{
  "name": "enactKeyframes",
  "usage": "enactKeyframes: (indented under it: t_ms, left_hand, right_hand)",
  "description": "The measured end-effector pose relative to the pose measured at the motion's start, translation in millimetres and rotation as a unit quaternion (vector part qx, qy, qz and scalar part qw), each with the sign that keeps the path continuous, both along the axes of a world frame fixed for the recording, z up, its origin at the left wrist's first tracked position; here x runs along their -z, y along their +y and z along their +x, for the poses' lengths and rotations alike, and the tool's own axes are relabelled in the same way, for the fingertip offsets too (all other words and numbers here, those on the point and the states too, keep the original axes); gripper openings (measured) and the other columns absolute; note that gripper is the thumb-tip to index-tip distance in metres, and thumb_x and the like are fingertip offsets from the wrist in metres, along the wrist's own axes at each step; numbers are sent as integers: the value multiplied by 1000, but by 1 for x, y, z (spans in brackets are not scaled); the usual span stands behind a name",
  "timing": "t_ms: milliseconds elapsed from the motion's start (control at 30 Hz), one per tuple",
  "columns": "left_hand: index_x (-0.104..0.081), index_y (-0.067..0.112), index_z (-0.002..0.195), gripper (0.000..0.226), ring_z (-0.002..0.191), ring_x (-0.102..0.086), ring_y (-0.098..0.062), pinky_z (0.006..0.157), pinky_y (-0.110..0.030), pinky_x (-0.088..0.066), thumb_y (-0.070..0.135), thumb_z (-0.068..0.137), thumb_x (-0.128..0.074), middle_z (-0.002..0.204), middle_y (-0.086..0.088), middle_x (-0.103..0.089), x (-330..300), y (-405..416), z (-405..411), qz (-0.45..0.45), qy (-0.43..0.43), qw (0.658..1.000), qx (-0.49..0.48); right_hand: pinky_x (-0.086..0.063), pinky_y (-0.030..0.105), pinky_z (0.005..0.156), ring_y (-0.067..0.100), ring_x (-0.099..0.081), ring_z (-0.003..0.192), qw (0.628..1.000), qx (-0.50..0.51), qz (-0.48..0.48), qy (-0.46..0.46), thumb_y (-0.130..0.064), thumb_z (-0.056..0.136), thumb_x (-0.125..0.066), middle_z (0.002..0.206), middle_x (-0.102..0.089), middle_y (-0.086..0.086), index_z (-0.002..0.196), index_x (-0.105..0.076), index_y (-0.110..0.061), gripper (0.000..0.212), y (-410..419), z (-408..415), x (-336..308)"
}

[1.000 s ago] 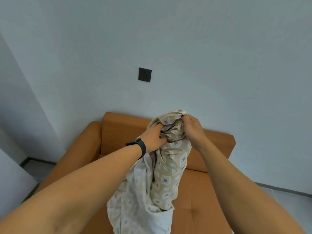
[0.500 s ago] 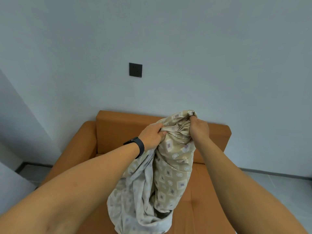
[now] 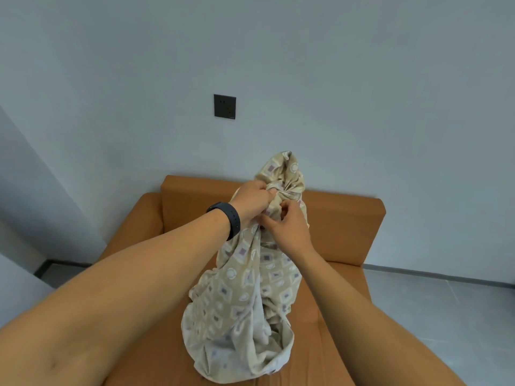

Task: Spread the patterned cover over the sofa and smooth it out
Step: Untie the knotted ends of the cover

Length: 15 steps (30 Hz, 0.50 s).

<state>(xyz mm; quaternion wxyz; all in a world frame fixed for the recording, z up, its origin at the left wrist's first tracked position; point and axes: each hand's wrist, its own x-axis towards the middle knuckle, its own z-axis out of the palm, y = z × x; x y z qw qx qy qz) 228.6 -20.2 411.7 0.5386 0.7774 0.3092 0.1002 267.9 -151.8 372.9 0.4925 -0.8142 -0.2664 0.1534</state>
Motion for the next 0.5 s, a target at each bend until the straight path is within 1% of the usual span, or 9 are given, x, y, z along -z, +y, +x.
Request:
enactKeyframes:
  t_ms: [67,133,200,233,267,333,367,433,500]
  left_hand:
    - [-60,10,82,27,73,-56,-23,69,-36,-46,31,101,-62,78,-9,-60,2,-1,-2,-14,-20,999,24]
    - [-61,14,85,22,71,-56,-21,70,-37,-46,30,99,-65,78,-15,-64,5,-2,-8,1,-38,998,52]
    - [-66,17,99,10,79,-62,-16,75,-34,-51,26,98,-68,92,-9,-71,13,-2,-14,27,-59,994,85]
    - [-66,19,109,16,90,-63,-15,79,-29,-51,26,95,-71,102,-2,-70,18,-2,-18,50,-58,992,102]
    - [-63,20,120,32,103,-61,-16,85,-27,-49,29,91,-75,113,2,-64,23,-2,-22,97,-42,987,117]
    - [-50,26,140,70,124,-46,-24,98,-36,-45,46,80,-79,135,1,-49,37,-3,-27,239,32,961,135]
    - [-41,29,146,84,129,-38,-28,102,-42,-43,54,75,-78,143,0,-41,43,-4,-29,295,66,944,134]
    - [-31,35,149,91,131,-36,-32,101,-48,-44,52,74,-79,148,-2,-31,46,-6,-30,358,85,923,112]
    - [-31,37,147,87,125,-43,-34,91,-48,-52,34,76,-81,144,-3,-32,42,-6,-26,388,78,913,103]
  right_hand:
    - [-39,23,60,7,-59,71,999,24,6,-26,-37,92,-75,87,-66,-5,99,-60,-18,24,2,2,-1]
    - [-41,26,63,6,-61,74,999,25,8,-34,-27,98,-67,85,-68,-8,97,-65,-20,7,0,7,1]
    - [-45,29,67,10,-65,82,999,37,11,-21,-26,99,-64,90,-71,-7,103,-70,-23,7,-3,12,5]
    - [-47,31,70,13,-66,85,998,52,17,-10,-26,100,-64,92,-72,-6,105,-71,-23,10,-4,14,5]
    - [-50,34,73,16,-67,87,997,70,29,3,-27,100,-64,93,-73,-4,104,-72,-23,10,-5,16,3]
    - [-57,43,80,21,-70,88,994,91,59,31,-27,101,-63,91,-75,0,99,-73,-22,11,-3,21,-3]
    - [-58,48,84,24,-71,89,992,92,73,48,-28,101,-63,92,-76,2,97,-73,-22,13,-1,23,-6]
    - [-59,51,88,25,-73,92,988,89,101,69,-28,101,-62,95,-77,2,97,-74,-23,14,3,26,-14]
    - [-59,50,90,23,-73,95,985,95,122,71,-27,102,-60,98,-77,0,97,-73,-27,14,4,31,-19]
